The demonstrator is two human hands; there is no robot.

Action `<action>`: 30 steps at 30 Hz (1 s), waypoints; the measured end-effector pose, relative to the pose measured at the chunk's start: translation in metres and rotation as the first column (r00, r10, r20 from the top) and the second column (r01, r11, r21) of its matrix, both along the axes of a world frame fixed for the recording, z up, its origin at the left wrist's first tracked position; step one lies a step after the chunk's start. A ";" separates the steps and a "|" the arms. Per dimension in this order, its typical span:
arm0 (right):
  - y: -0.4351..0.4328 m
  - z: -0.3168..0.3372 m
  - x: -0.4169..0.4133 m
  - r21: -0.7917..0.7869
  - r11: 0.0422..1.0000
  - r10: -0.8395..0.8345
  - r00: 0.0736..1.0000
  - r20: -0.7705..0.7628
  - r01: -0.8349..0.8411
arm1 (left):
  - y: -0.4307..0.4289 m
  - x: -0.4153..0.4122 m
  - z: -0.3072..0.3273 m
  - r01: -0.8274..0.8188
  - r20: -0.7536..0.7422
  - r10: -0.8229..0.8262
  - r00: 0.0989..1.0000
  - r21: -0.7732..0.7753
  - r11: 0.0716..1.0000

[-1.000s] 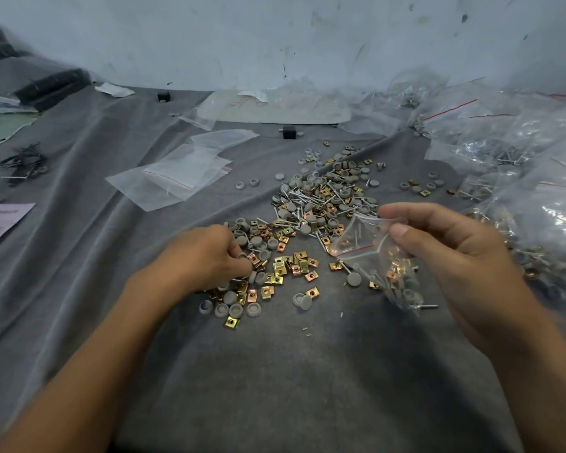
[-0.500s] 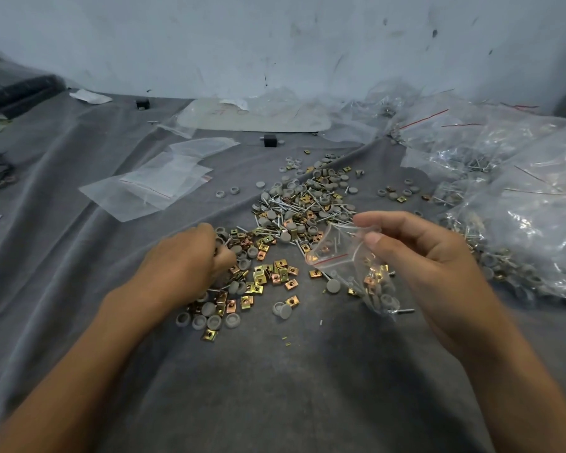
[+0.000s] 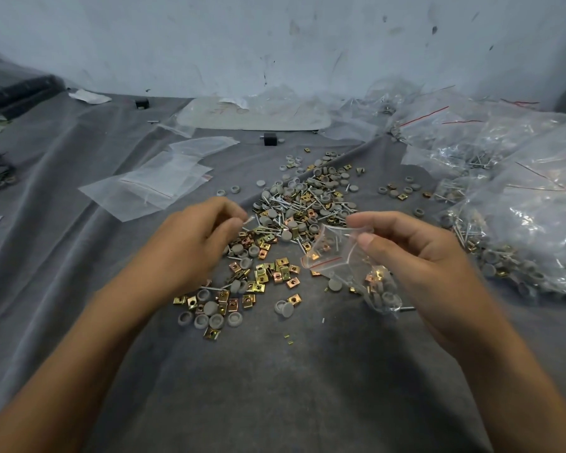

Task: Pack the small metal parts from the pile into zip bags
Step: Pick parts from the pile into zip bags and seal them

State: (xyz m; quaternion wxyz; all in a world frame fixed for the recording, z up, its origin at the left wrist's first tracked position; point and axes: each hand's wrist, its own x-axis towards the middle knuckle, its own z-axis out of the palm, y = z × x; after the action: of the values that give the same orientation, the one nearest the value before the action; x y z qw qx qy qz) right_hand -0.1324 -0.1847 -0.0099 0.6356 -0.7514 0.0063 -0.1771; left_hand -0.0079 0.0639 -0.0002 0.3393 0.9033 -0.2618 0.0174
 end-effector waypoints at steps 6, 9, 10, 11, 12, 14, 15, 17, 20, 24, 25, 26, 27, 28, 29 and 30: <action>0.004 -0.001 0.001 0.006 1.000 0.005 1.000 -0.006 -0.005 | -0.038 -0.035 0.004 0.261 0.003 -0.271 0.963 -0.282 0.923; 0.005 -0.001 0.001 0.024 0.999 0.021 1.000 -0.001 -0.021 | -0.047 -0.042 0.000 0.274 0.024 -0.277 0.961 -0.262 0.926; 0.004 -0.001 0.000 0.016 1.000 0.018 1.000 -0.001 -0.018 | -0.045 -0.040 0.000 0.259 0.012 -0.266 0.964 -0.272 0.927; 0.002 -0.001 0.000 0.003 1.000 0.008 1.000 0.001 -0.008 | -0.040 -0.036 0.002 0.233 0.004 -0.242 0.970 -0.277 0.932; 0.000 0.000 0.001 -0.011 1.000 -0.005 1.000 0.004 0.005 | -0.032 -0.031 0.005 0.199 0.005 -0.205 0.979 -0.257 0.946; -0.003 -0.001 0.001 -0.020 1.000 -0.023 1.000 0.017 0.023 | -0.013 -0.017 0.009 0.111 0.000 -0.112 0.994 -0.141 0.984; -0.003 -0.001 0.000 -0.018 0.999 -0.026 0.999 0.025 0.026 | -0.004 -0.011 0.010 0.072 -0.009 -0.072 0.997 -0.043 0.996; -0.003 -0.001 0.000 -0.019 0.999 -0.027 0.999 0.035 0.028 | 0.011 -0.002 0.009 0.028 -0.041 -0.022 0.999 0.173 0.984; -0.003 -0.002 0.000 -0.025 0.999 -0.028 0.999 0.041 0.029 | 0.022 0.004 0.007 0.061 -0.131 -0.009 0.991 0.400 0.914; -0.003 -0.002 0.000 -0.022 0.999 -0.029 0.999 0.035 0.030 | 0.024 0.001 0.005 0.156 -0.279 -0.005 0.960 0.522 0.838; -0.003 -0.002 0.000 -0.023 0.999 -0.027 0.999 0.033 0.028 | 0.021 -0.001 0.001 0.150 -0.263 0.002 0.965 0.556 0.817; -0.002 -0.001 0.000 -0.022 0.999 -0.025 0.999 0.031 0.026 | 0.017 -0.002 -0.002 0.128 -0.226 0.007 0.974 0.579 0.805; -0.002 -0.001 0.000 -0.022 0.999 -0.022 0.999 0.030 0.023 | 0.012 -0.003 -0.005 0.104 -0.181 0.005 0.984 0.591 0.800; -0.001 -0.002 0.000 -0.024 1.000 -0.019 0.999 0.028 0.019 | 0.007 -0.004 -0.007 0.086 -0.145 0.002 0.989 0.596 0.798; 0.000 -0.002 0.000 -0.027 1.000 -0.014 1.000 0.024 0.015 | 0.003 -0.004 -0.008 0.078 -0.132 0.002 0.991 0.599 0.797; 0.000 -0.002 0.000 -0.029 1.000 -0.008 1.000 0.018 0.009 | 0.001 -0.004 -0.008 0.081 -0.144 0.008 0.990 0.598 0.797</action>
State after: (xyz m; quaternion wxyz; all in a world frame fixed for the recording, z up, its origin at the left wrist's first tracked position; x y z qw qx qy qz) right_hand -0.1321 -0.1844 -0.0120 0.6238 -0.7590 0.0012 -0.1865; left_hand -0.0120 0.0650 -0.0084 0.0523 0.9580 -0.2470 -0.1363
